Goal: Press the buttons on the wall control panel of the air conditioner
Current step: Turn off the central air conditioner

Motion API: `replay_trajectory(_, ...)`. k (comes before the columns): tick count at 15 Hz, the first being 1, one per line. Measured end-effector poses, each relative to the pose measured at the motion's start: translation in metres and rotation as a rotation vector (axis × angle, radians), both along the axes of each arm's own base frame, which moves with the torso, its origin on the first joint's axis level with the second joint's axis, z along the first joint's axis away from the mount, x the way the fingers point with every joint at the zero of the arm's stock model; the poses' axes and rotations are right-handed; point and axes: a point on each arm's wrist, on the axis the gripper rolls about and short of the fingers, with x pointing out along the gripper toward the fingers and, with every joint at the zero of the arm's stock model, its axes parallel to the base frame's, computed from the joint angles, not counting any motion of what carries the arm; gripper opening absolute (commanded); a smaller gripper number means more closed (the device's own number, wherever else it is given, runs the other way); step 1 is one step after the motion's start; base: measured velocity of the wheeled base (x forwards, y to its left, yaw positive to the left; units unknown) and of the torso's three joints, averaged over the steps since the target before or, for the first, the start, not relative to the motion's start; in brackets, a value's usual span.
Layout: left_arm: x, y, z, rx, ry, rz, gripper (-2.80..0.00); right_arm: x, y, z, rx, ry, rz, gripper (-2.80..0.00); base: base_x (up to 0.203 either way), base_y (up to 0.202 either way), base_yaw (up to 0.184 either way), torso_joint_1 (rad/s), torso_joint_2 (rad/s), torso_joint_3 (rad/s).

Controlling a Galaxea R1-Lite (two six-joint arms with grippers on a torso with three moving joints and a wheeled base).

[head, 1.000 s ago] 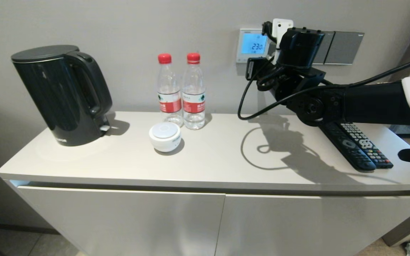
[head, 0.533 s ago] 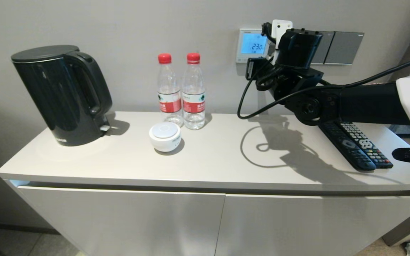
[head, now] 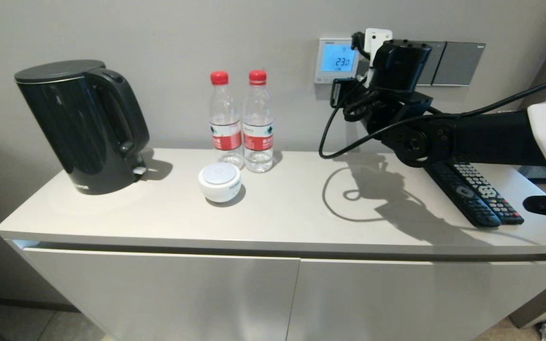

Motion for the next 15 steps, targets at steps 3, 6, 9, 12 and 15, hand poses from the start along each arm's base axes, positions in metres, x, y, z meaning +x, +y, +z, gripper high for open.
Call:
replay_trajectory(3,0.000,0.000,0.000,0.000,0.000,-0.001,-2.80,0.002,-0.004,-0.001,-0.001,0.003,-0.011,-2.80,0.000,0.000,0.000,0.000,0.00,0.000)
replay_trajectory(6,0.000,0.000,0.000,0.000,0.000,0.000,-2.80,0.003,-0.005,0.002,-0.001,-0.002,-0.013,-2.80,0.000,0.000,0.000,0.000,0.00,0.000)
replay_trajectory(9,0.000,0.000,0.000,0.000,0.000,0.000,-2.80,0.006,-0.003,0.000,-0.001,-0.001,-0.012,-2.80,0.000,0.000,0.000,0.000,0.00,0.000)
replay_trajectory(12,0.000,0.000,0.000,0.000,0.000,0.000,-2.80,0.011,-0.001,-0.002,-0.001,-0.006,-0.011,-2.80,0.000,0.000,0.000,0.000,0.00,0.000)
replay_trajectory(15,0.000,0.000,0.000,0.000,0.000,0.000,-2.80,0.016,0.002,-0.004,-0.010,-0.007,-0.014,-2.80,0.000,0.000,0.000,0.000,0.00,0.000)
